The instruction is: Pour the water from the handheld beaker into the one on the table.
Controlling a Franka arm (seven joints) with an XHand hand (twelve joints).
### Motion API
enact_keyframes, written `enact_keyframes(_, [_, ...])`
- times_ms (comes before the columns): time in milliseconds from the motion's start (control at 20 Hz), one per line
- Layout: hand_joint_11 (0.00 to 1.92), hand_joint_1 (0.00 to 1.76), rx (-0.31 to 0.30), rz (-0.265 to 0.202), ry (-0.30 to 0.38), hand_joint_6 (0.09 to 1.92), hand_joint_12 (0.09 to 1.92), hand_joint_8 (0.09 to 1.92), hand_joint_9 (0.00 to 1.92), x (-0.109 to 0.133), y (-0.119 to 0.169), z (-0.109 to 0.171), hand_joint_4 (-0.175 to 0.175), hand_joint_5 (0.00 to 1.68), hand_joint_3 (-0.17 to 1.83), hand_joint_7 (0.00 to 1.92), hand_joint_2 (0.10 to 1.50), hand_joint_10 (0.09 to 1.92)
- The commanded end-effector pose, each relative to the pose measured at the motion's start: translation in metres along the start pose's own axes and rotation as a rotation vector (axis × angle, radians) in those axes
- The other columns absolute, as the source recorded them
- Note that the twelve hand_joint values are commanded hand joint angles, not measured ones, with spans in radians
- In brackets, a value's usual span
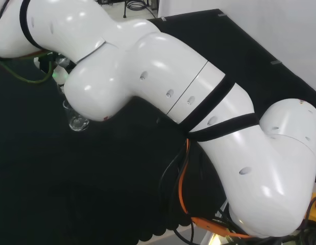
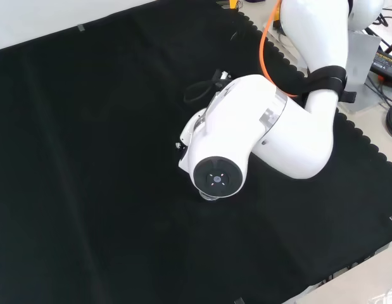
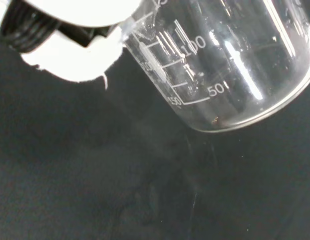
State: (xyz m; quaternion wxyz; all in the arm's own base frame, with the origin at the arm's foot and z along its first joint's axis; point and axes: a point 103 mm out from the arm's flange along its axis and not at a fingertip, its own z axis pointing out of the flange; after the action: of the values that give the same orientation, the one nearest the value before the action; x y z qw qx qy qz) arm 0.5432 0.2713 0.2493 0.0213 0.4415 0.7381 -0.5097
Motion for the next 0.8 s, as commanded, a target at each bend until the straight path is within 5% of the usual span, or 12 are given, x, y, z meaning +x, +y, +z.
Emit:
enact_keyframes(50, [1.12,1.12,-0.031,-0.054,0.067,0.75,0.9,0.09,1.57,-0.004,-0.003,0.02,0.175,1.25,0.73,1.66,0.63,0.09])
enact_keyframes(800, [1.12,1.12,-0.228,-0.124,0.23,0.75,0.9,0.09,1.57,-0.03,-0.013,0.037,0.175,1.25,0.72,1.66,0.64,0.09])
